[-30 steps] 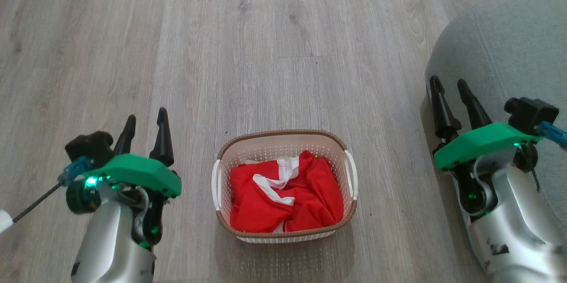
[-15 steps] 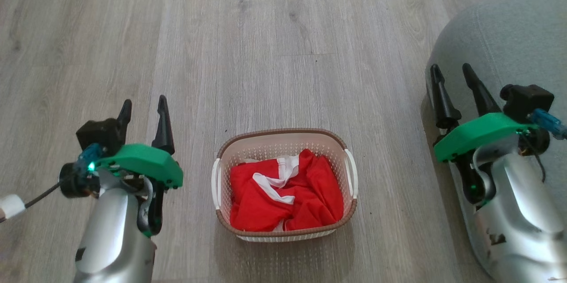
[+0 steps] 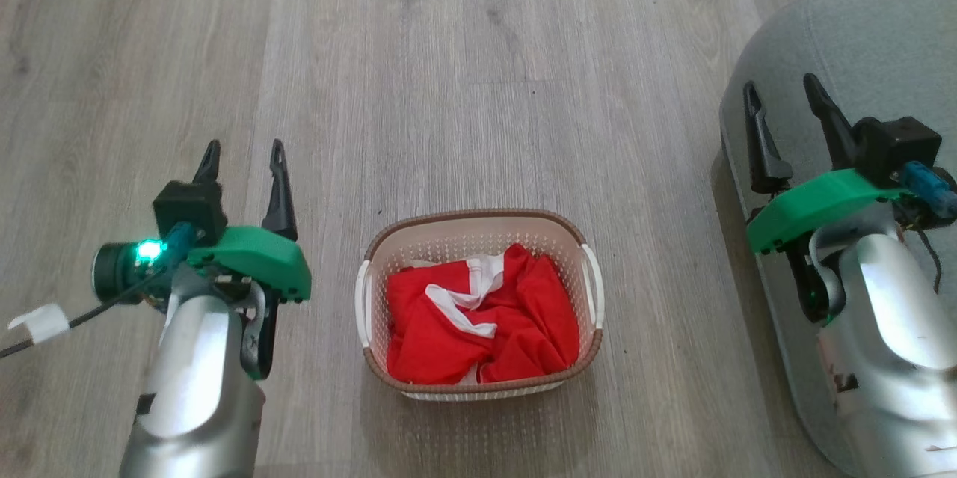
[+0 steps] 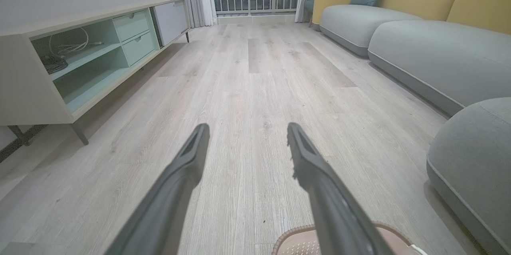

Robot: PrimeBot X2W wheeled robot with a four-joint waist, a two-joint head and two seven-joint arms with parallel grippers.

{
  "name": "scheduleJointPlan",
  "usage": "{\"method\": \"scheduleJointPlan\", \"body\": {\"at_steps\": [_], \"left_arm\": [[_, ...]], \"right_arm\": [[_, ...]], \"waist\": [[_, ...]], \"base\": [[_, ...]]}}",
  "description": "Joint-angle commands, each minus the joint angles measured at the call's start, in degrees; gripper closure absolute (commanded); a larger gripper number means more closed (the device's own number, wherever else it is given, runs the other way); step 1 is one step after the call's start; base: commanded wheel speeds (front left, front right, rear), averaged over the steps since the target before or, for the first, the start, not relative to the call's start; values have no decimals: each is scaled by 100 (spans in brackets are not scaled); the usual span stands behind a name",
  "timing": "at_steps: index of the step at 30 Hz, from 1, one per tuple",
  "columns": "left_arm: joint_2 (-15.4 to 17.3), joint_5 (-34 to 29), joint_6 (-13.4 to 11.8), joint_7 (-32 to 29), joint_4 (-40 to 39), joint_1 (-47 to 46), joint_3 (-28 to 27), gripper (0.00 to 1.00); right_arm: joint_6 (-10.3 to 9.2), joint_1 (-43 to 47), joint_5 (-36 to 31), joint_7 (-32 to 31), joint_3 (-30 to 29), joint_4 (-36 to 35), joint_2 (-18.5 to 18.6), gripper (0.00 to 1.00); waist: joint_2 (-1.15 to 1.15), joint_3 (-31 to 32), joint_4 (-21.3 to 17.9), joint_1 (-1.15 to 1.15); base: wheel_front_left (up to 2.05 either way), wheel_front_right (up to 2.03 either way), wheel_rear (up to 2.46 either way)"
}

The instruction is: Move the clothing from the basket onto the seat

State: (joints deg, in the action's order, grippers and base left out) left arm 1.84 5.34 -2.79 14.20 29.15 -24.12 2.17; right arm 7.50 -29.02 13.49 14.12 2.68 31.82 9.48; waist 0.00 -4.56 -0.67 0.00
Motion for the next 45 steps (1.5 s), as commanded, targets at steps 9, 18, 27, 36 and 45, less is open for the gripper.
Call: {"method": "scheduleJointPlan", "body": {"at_steps": [9, 18, 27, 36, 45], "left_arm": [[104, 33, -64, 80, -204, -436, 135, 0], [104, 332, -158, 80, -247, -706, 581, 0], [104, 807, -230, 80, -153, -1337, 1518, 0], [104, 1227, -247, 80, 691, -2135, 2927, 0], [104, 1705, -262, 70, 2486, -2957, 4412, 0]], "right_arm": [[-1, -463, -145, 88, 28, -429, 77, 0], [-1, -819, -120, 88, -72, -817, 173, 0], [-1, -1443, -100, 88, -107, -1246, 352, 0], [-1, -1879, -66, 88, 76, -1440, 403, 0], [-1, -2007, -17, 88, 228, -1657, 414, 0]], "waist": [[0, -540, -40, 0], [0, -1511, -128, 0], [0, -2902, -268, 0], [0, -3780, -473, 0], [0, -4267, -657, 0]], "base": [[0, 0, 0], [0, 0, 0], [0, 0, 0], [0, 0, 0], [0, 0, 0]]}}
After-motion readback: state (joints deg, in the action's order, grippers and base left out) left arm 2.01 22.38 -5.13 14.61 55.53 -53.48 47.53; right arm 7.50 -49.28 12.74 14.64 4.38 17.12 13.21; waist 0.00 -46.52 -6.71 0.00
